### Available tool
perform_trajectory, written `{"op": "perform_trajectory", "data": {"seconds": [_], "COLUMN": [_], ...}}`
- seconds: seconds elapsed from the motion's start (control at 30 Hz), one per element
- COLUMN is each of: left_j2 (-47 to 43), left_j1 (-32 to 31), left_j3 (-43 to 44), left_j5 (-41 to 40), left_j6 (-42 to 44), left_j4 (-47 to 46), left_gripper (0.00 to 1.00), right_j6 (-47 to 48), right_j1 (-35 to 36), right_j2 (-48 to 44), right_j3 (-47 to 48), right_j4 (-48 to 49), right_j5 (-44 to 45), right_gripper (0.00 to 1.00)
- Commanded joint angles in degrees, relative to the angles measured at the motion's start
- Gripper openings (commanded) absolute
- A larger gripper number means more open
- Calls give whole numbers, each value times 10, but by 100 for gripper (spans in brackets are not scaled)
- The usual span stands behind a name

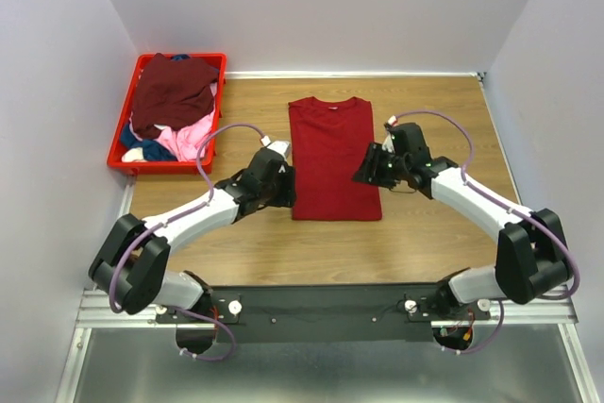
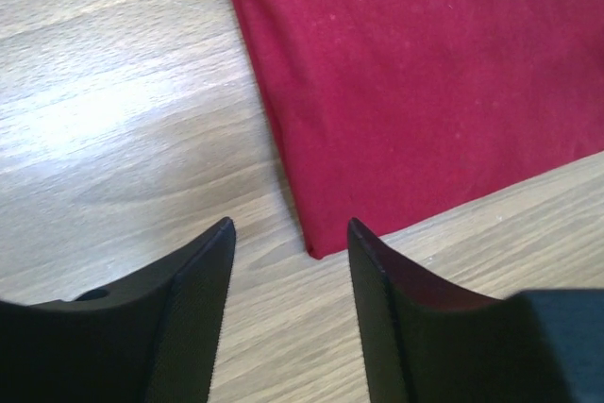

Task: Fold and stack the t-shirts
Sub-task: Fold the tshirt

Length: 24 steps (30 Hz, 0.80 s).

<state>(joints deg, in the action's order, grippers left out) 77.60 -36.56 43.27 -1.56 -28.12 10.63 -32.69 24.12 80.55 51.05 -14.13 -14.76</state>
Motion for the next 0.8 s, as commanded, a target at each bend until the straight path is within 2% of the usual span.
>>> {"op": "perform_trajectory", "data": {"seconds": [0.0,0.33,0.77], "left_j2": [22,61,71], "left_j1": [-17,-39,-46], "left_j3": [24,45,50], "left_j5": [-50,-52,-54], "left_j6": [3,2,0], "left_j4": [25,27,28], "left_gripper": [62,63,63], "right_j6": [19,28,10], "right_j1": [1,1,24], "right_j2": [1,37,82], "right_j3": [-23,-42,-82], "right_j4": [-177,-157,-125], "right_j5": [173,176,185], "right_gripper": [57,49,47]}}
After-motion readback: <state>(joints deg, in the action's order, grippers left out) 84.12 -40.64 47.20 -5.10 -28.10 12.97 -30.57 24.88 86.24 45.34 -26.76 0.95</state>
